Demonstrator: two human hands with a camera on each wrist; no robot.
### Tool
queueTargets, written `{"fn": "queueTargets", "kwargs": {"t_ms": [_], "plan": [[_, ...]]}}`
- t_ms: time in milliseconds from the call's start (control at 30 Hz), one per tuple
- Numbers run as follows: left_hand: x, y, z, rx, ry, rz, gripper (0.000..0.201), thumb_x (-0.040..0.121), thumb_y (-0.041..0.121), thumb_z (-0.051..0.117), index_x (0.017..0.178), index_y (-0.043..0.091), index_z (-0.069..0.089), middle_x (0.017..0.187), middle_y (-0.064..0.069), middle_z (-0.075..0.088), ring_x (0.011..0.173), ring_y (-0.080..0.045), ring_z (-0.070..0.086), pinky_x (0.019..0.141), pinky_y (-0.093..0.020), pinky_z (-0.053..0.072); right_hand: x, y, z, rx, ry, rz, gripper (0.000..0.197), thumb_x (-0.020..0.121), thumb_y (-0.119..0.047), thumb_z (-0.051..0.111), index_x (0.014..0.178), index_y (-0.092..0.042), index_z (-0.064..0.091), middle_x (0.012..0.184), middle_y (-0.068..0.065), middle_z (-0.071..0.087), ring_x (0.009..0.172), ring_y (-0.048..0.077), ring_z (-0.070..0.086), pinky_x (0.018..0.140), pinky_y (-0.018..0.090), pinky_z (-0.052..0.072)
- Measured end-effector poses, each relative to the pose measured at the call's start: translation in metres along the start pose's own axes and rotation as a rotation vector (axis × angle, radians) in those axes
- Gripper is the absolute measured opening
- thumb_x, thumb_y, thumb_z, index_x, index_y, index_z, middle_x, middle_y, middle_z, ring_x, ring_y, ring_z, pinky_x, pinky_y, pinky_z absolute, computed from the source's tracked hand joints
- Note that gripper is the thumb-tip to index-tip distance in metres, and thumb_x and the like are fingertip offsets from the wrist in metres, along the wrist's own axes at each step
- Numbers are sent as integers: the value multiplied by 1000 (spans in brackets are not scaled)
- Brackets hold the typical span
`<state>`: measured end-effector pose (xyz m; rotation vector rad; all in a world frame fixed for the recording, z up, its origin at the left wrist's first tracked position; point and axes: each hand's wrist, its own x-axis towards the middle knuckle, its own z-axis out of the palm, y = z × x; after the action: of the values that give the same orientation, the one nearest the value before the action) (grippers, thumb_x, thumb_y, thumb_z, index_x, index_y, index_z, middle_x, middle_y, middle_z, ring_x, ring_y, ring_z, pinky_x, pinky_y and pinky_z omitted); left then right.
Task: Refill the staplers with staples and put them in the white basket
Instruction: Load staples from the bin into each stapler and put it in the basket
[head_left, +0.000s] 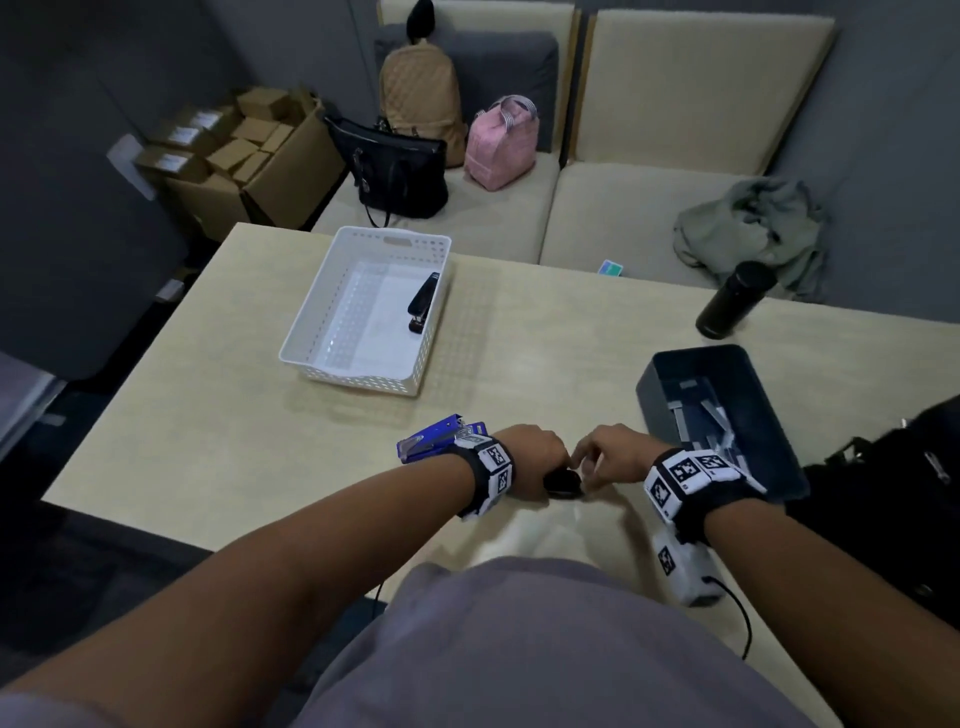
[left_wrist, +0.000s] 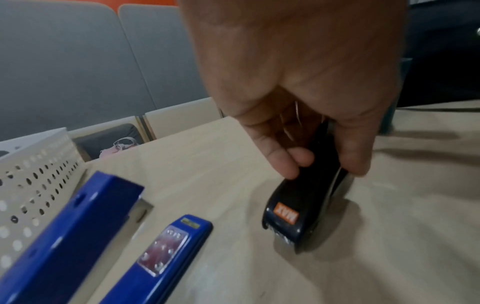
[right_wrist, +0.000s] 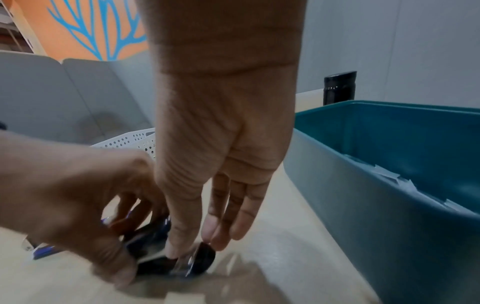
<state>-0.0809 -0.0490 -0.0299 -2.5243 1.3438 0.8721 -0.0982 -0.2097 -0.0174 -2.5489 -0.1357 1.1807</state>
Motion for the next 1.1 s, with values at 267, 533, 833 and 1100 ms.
{"fn": "queueTargets", "kwargs": {"t_ms": [267,533,833,1100], "plan": [[-4,-10,-19,-59,179,-14,35,81,44,67,81,9,66,80,-12,70,66,-33,59,57,-29,38,6,-2,16,-17,302,15,31,78,-10,63,56,-27,49,80,3,61,77,27,62,59,28,43],[-20,-52,-26,-200,216,-140,30,74,41,73,74,19,52,75,-5,63,70,-28,58,57,-32,42,4,19,27,-55,146,75,38,73,-19,75,110,-22,65,99,1,65,90,22,66,79,34,57],[4,-37,10,-202,76,-110,35,88,27,60,122,21,58,118,-5,65,105,-28,62,78,-34,47,5,25,19,41,186,30,34,79,-10,64,111,-20,69,108,6,68,96,23,66,86,34,55],[37,-3,16,-325,7,-240,46,95,50,46,108,11,67,110,-14,66,103,-33,62,85,-38,50,-2,33,4,129,309,8,32,86,-9,49,106,-15,73,114,10,68,104,24,64,93,32,51]]}}
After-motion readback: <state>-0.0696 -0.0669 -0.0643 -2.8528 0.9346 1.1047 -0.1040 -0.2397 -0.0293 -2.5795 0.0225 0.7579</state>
